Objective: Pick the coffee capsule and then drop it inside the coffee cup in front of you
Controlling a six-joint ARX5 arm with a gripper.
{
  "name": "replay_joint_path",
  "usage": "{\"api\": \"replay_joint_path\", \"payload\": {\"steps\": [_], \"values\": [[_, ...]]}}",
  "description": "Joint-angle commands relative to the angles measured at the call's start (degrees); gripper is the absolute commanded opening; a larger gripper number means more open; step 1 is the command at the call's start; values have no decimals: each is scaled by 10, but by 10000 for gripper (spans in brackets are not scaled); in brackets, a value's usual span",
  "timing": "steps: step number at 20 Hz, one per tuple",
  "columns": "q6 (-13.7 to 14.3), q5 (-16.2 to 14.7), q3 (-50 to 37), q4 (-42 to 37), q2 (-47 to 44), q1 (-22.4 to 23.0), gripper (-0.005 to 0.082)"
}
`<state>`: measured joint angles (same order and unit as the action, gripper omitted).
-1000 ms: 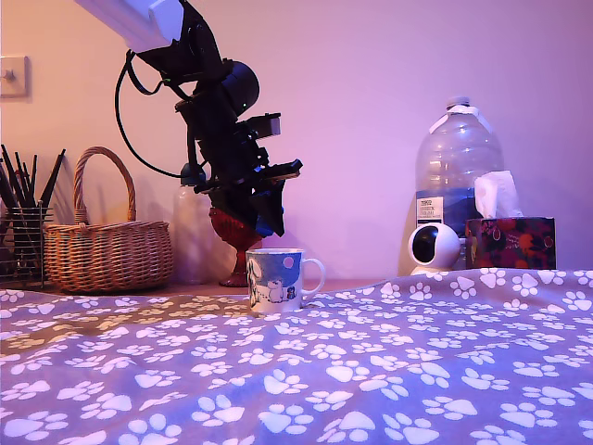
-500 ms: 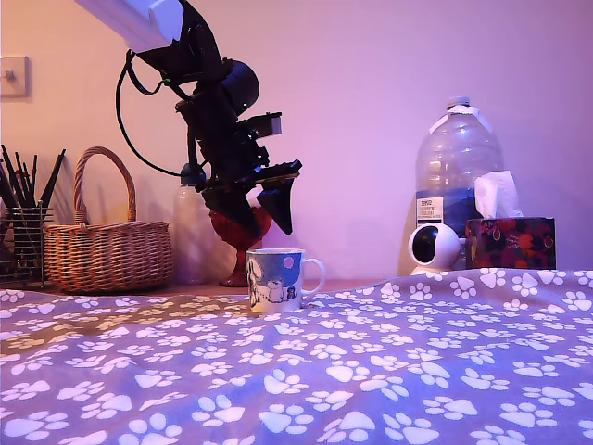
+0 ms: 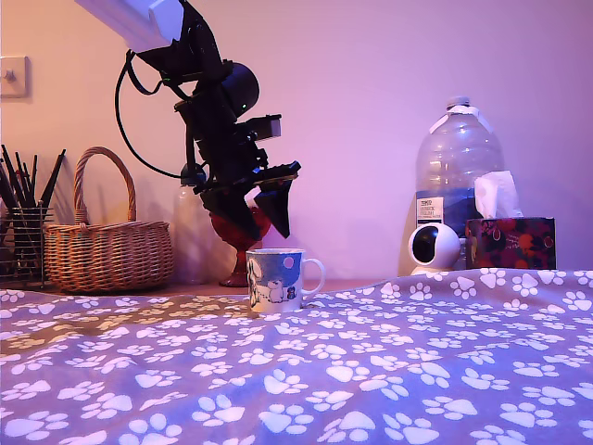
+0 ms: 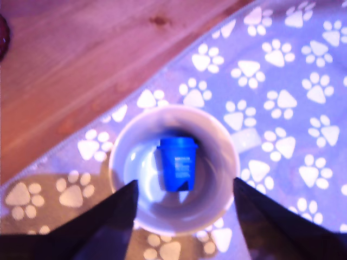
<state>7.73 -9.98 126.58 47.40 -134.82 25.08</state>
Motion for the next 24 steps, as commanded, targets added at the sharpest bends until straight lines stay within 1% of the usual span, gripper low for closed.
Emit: {"api": "replay_joint_path", "payload": {"steps": [1, 2, 4, 5, 6, 8, 9, 10, 13, 15, 18, 21, 22, 24], "values": [[2, -1, 0, -2, -8, 2, 423], [2, -1, 0, -2, -8, 2, 404], [2, -1, 0, 0, -8, 2, 396], [2, -1, 0, 2, -8, 2, 349], [2, -1, 0, 5, -8, 2, 272], [3, -5, 0, 10, -2, 2, 88], [3, -12, 0, 10, 1, 2, 20], [3, -18, 0, 10, 6, 2, -18], [10, -31, 0, 5, 29, 2, -22], [9, -34, 0, 6, 48, 2, -22], [9, -47, 0, 13, 73, 2, -22], [9, -55, 0, 25, 95, 2, -22], [9, -63, 0, 28, 103, 2, -22], [9, -66, 0, 35, 119, 2, -22]]}}
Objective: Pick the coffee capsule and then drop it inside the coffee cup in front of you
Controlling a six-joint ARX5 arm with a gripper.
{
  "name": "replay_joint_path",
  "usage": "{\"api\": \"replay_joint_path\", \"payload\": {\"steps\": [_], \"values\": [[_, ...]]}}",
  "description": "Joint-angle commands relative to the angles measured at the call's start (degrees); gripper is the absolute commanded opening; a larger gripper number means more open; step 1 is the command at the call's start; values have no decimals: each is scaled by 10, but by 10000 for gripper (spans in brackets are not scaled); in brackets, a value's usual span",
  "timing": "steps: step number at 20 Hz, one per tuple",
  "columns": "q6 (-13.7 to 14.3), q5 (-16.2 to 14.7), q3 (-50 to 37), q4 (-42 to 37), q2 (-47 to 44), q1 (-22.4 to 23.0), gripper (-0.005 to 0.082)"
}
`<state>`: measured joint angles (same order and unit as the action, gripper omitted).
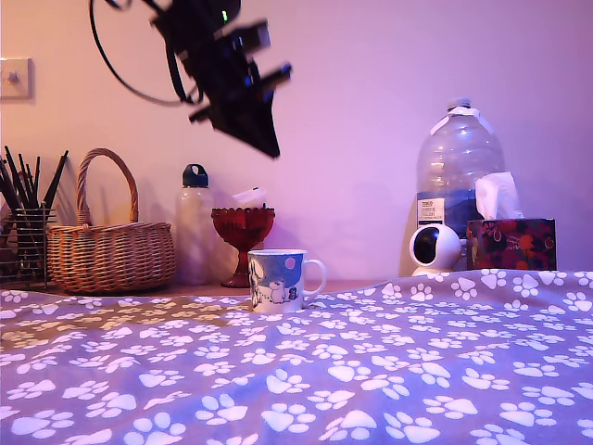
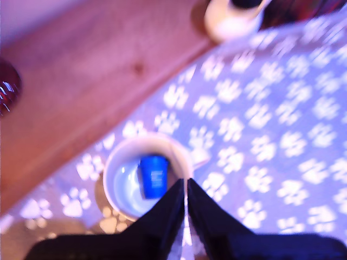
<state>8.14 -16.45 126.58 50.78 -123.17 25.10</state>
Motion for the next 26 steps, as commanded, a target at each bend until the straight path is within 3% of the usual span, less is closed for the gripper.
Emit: {"api": "replay_joint_path", "payload": {"steps": [1, 7, 11, 16, 26], "values": [[5, -3, 0, 5, 11, 2, -22], [5, -4, -38, 16, 74, -1, -22], [2, 7, -197, -61, 162, -7, -22], [-24, 21, -379, -178, 292, -33, -22], [-33, 20, -621, -248, 452, -71, -22]]}}
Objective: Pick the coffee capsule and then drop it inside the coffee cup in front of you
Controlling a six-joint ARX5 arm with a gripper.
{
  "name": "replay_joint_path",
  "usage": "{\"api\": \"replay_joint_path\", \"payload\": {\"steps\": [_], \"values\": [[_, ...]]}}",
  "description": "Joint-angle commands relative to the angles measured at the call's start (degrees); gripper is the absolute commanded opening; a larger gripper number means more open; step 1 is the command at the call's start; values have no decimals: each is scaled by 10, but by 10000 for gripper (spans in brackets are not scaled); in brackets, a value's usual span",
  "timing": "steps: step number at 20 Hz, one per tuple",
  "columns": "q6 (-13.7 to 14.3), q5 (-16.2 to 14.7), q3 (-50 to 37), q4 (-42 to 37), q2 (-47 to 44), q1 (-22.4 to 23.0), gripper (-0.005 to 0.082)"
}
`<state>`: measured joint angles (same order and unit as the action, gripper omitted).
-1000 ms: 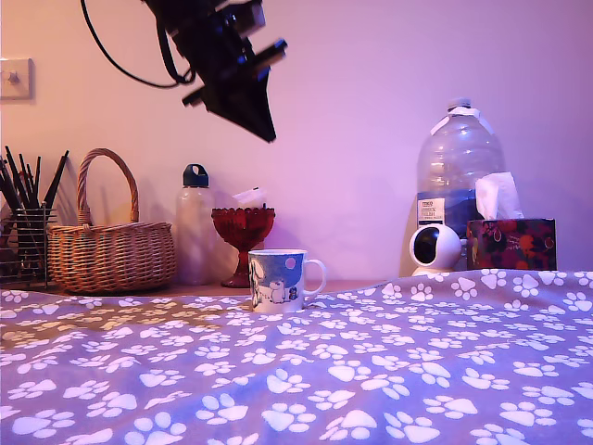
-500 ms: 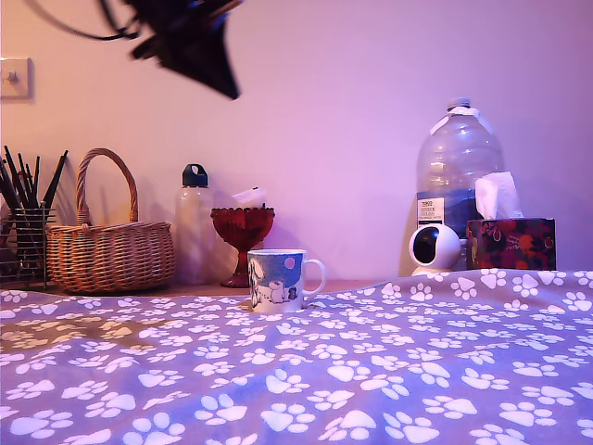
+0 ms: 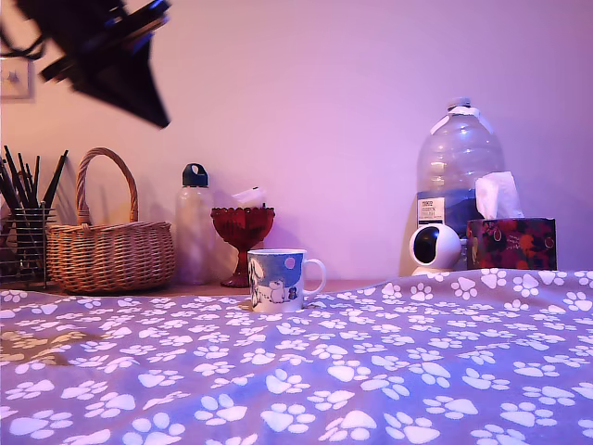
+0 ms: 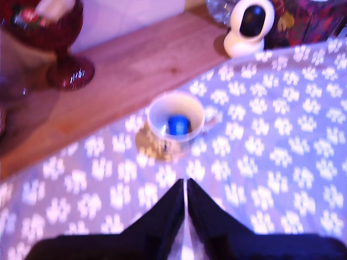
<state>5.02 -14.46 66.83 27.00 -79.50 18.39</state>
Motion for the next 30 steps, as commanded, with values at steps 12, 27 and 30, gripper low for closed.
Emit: {"api": "replay_joint_path", "payload": {"steps": [12, 27, 30], "values": [[-25, -5, -114, -12, 135, -21, -22], [-75, -38, -252, -29, 233, 9, -22], [-60, -47, -252, -33, 233, 19, -22]]}}
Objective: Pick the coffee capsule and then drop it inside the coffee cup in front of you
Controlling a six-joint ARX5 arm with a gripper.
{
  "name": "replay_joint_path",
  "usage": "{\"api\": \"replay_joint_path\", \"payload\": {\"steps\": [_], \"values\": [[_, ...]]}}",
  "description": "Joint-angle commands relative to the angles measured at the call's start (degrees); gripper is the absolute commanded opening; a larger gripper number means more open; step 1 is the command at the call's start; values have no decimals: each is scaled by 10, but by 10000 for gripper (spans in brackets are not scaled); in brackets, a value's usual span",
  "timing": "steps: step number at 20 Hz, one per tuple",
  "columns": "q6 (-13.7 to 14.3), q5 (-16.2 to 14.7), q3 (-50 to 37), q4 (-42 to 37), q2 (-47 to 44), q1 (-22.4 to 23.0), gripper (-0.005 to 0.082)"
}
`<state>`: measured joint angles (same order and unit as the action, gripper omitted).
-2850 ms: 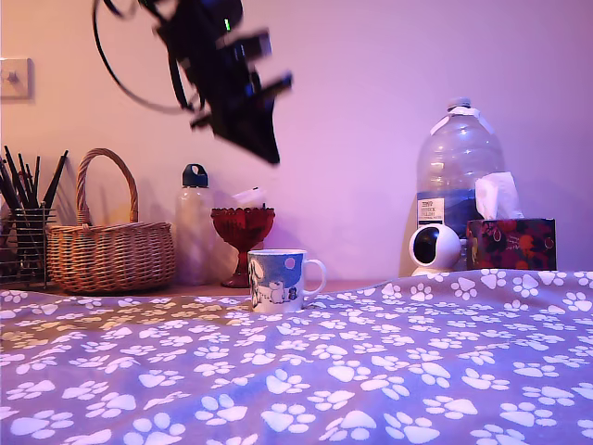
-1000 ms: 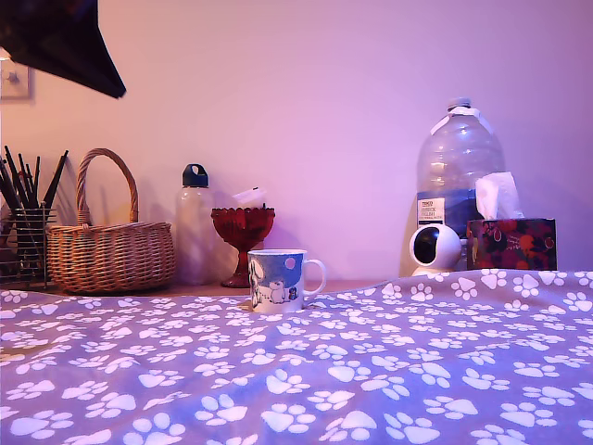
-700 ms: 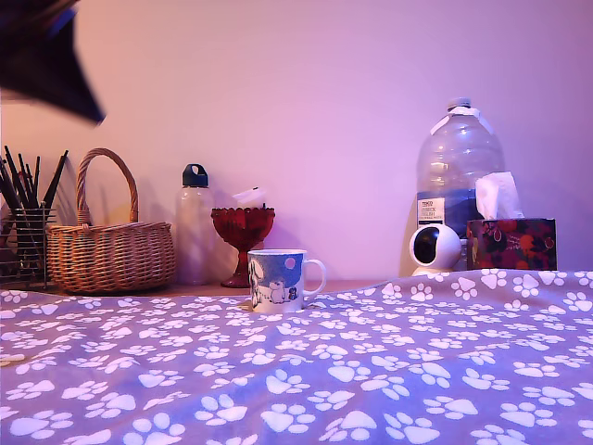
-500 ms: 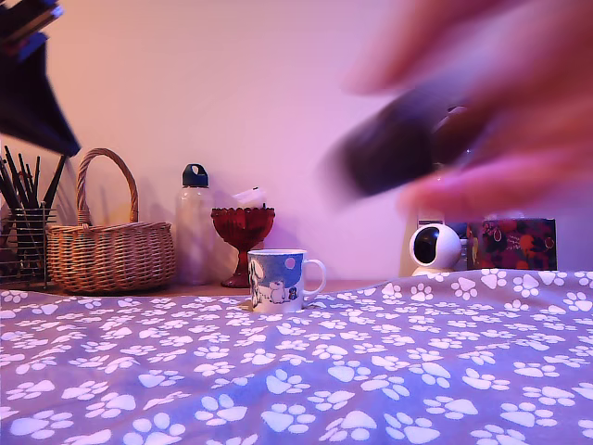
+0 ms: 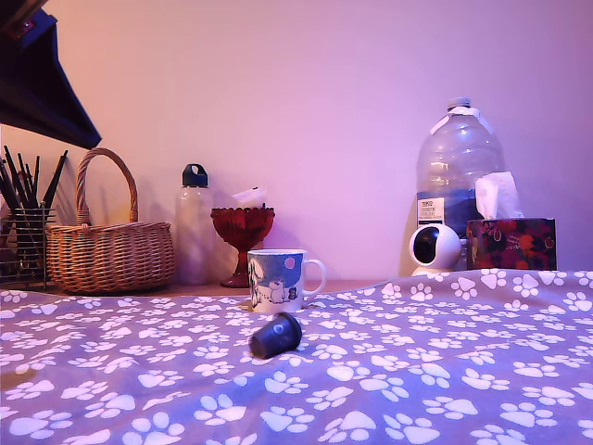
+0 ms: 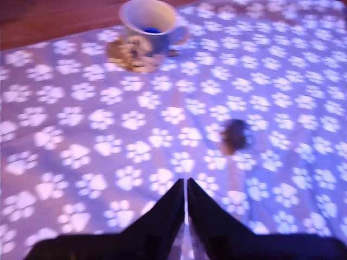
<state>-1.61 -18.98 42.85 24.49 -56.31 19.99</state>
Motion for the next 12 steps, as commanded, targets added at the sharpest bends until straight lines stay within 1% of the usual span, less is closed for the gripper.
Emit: {"api": "replay_joint_path", "payload": {"steps": [1, 4, 5, 7, 10, 12], "values": [[6, -1, -13, -11, 1, 4, -22], [7, -3, -13, -15, 1, 4, -22], [13, -10, -13, -14, 1, 5, -22], [36, -30, -13, -21, 1, 10, -22], [37, -35, -13, -22, 0, 24, -22], [67, -35, -13, -33, -9, 35, -22]]}}
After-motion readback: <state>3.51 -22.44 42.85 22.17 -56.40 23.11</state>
